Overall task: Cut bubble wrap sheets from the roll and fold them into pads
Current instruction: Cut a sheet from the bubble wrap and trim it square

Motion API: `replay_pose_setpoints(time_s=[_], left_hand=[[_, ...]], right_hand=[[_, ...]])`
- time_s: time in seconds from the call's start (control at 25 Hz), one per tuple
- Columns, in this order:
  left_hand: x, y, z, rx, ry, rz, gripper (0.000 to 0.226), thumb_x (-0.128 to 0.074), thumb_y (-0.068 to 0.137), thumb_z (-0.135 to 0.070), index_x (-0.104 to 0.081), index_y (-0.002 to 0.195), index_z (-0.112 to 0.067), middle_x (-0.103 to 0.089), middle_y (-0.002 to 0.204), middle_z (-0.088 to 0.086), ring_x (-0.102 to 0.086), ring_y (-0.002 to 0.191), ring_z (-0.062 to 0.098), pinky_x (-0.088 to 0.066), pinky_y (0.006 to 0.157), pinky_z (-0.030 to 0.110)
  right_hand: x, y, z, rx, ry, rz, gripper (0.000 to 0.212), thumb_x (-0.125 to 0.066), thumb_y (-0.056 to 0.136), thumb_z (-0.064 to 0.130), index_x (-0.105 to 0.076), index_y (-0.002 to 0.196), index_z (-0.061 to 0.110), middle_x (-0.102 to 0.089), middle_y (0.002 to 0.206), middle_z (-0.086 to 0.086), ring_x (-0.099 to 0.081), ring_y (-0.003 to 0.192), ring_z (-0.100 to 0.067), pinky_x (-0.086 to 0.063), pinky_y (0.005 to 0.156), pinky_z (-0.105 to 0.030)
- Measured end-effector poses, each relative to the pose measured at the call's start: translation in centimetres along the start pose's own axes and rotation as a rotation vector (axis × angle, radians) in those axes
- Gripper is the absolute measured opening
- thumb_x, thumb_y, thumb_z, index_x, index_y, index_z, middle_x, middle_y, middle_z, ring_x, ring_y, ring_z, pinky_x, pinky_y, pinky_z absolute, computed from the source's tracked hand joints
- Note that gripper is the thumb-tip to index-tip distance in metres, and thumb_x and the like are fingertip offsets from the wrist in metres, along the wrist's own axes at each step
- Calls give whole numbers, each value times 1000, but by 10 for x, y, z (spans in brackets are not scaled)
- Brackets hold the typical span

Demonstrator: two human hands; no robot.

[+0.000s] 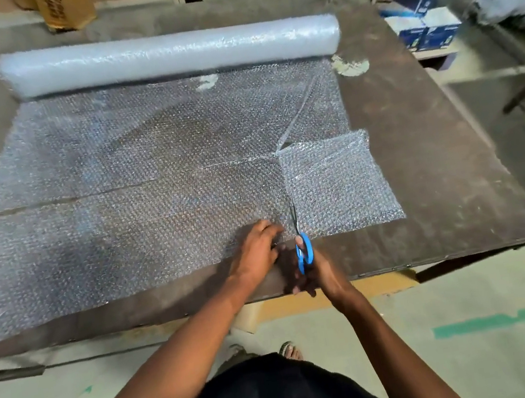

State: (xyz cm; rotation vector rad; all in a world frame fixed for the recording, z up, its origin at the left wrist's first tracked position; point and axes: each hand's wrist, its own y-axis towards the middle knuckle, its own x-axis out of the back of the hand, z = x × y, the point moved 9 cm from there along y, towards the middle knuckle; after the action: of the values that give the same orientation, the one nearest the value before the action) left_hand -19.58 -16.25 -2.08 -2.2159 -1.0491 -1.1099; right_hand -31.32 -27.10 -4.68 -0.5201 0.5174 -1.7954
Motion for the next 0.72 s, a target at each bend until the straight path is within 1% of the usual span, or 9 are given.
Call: replay_pose_setpoints(time_s=[0.04, 0.08, 0.16, 0.2, 0.28, 0.44, 0.52, 0.6, 0.72], left_hand=[[-1, 2, -3, -19, 37, -3, 49, -76, 91, -6, -66, 137, -19, -58, 136, 2, -57, 127, 23, -45, 115, 40], [-1, 4, -6, -39, 68, -8, 44, -76, 92, -8, -68, 134, -18, -61, 132, 3, -60, 122, 23, -48, 111, 39], [-3, 8, -9, -65, 105, -9, 30, -73, 96, -16, -73, 126, -19, -66, 121, 3, -65, 109, 23, -55, 101, 40], [-4, 10, -8, -81, 119, -19, 24, -72, 97, -21, -75, 121, -21, -67, 114, 1, -66, 103, 22, -57, 96, 42], [-6, 12, -8, -112, 128, -38, 17, -70, 98, -26, -77, 113, -23, -67, 105, -1, -65, 97, 19, -57, 90, 42], [-4, 12, -16, -177, 225, -88, 16, -68, 99, -28, -77, 110, -22, -67, 104, -2, -61, 101, 19, -52, 96, 38], [-4, 11, -16, -176, 240, -108, 18, -67, 100, -28, -76, 114, -22, -68, 108, -2, -62, 103, 19, -52, 97, 38], [-4, 10, -12, -143, 207, -129, 21, -66, 101, -28, -75, 117, -19, -67, 111, -1, -63, 103, 19, -53, 97, 39], [-6, 9, -7, -139, 169, -145, 23, -66, 100, -29, -76, 117, -18, -66, 108, -1, -63, 101, 19, -54, 98, 41]], right_hand=[[0, -7, -2, 20, 6, 22, 32, -52, 112, 34, -62, 89, 14, -62, 66, -13, -66, 50, -31, -28, 43, -30], [1, -12, -3, 34, 29, 31, 42, -52, 110, 45, -62, 88, 11, -61, 68, -14, -65, 51, -32, -26, 44, -29], [3, -16, -11, -15, 75, 37, 57, -49, 105, 63, -63, 92, 9, -61, 70, -15, -62, 52, -31, -25, 44, -25], [2, -18, -15, -43, 95, 54, 61, -47, 104, 66, -62, 95, 8, -61, 71, -15, -61, 52, -31, -25, 43, -24], [0, -24, -20, -76, 115, 88, 63, -43, 103, 67, -60, 97, 7, -60, 69, -12, -61, 51, -29, -25, 43, -25], [2, -30, -15, -14, 82, 63, 70, -48, 91, 75, -60, 99, 7, -61, 71, -11, -62, 52, -29, -26, 47, -28], [6, -31, -11, -4, 68, 38, 69, -48, 95, 74, -62, 99, 7, -62, 72, -12, -61, 52, -29, -26, 47, -28], [10, -30, -9, -30, 29, 44, 66, -48, 101, 70, -66, 95, 8, -62, 72, -12, -60, 52, -29, -26, 46, -28], [9, -35, -14, -96, 28, 74, 64, -46, 102, 70, -66, 90, 10, -60, 68, -8, -56, 49, -26, -23, 46, -29]])
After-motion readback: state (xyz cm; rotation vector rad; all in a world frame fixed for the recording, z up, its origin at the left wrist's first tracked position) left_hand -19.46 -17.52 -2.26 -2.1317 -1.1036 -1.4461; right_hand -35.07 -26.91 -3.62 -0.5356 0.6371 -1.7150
